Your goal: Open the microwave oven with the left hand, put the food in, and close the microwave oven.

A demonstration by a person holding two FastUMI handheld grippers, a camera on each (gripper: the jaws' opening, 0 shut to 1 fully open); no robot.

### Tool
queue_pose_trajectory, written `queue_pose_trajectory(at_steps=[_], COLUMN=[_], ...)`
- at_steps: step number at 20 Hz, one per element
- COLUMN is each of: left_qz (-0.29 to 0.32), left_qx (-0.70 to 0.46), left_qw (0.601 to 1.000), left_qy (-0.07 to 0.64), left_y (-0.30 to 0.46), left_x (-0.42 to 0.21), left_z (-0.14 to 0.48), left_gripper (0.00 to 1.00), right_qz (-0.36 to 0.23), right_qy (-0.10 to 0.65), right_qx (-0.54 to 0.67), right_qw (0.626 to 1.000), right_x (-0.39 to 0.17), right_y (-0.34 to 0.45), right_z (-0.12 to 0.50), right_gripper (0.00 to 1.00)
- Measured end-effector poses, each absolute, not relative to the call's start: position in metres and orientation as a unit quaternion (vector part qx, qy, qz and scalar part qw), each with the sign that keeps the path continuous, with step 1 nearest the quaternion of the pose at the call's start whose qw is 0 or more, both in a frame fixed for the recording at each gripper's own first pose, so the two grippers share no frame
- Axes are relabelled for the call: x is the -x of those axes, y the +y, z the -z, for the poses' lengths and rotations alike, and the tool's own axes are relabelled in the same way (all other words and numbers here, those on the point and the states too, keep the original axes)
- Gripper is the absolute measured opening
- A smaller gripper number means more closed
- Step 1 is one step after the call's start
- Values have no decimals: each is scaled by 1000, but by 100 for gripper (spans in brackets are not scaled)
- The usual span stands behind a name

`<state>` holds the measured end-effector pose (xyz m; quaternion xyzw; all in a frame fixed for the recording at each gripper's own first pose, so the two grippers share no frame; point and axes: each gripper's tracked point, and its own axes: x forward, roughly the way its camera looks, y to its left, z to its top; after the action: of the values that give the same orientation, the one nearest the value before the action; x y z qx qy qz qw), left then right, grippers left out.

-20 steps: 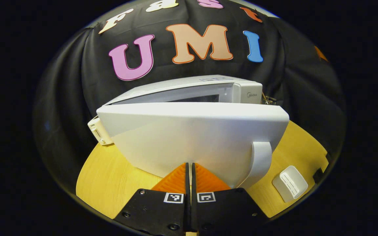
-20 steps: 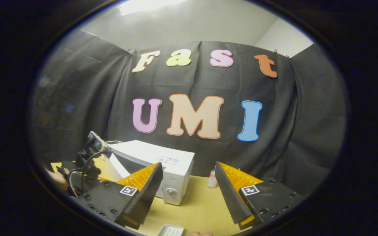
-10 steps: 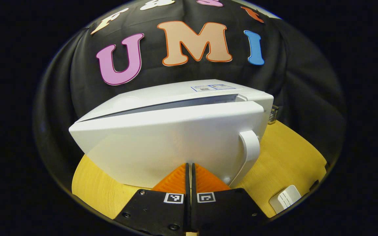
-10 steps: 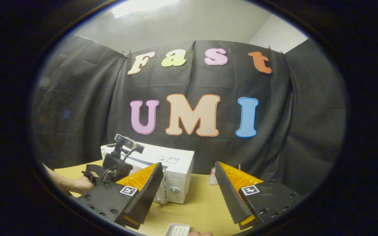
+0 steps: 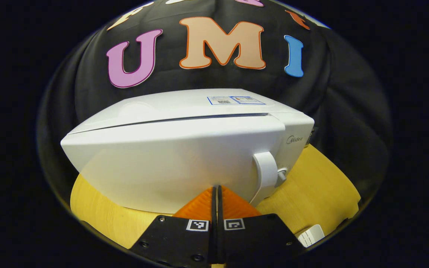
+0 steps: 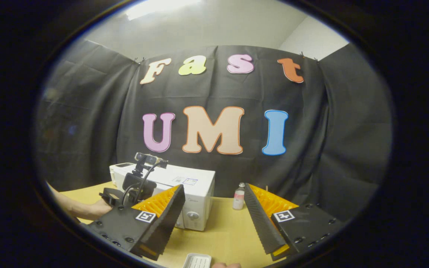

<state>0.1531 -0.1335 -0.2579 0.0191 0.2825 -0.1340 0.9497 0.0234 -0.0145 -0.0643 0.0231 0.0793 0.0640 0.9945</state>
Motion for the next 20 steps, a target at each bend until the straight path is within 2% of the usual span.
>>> queue_pose_trajectory(at_steps=[2,5,12,20], left_qz=[118,114,113,113], left_qx=[-11,19,12,-32], left_qw=[957,949,965,987], left_qy=[267,293,238,110], left_y=[-127,-132,-113,-90], left_x=[-162,-155,-121,-73], left_z=[255,264,218,105], left_gripper=[1,1,2,2], right_qz=[-63,-69,-66,-80], right_qy=[80,89,97,105], right_qx=[-26,-32,-25,-22], right_qw=[994,993,993,991], right_x=[-27,-27,-32,-39], right_y=[-16,-14,-13,3], right_z=[63,65,70,73], right_gripper=[97,97,98,97])
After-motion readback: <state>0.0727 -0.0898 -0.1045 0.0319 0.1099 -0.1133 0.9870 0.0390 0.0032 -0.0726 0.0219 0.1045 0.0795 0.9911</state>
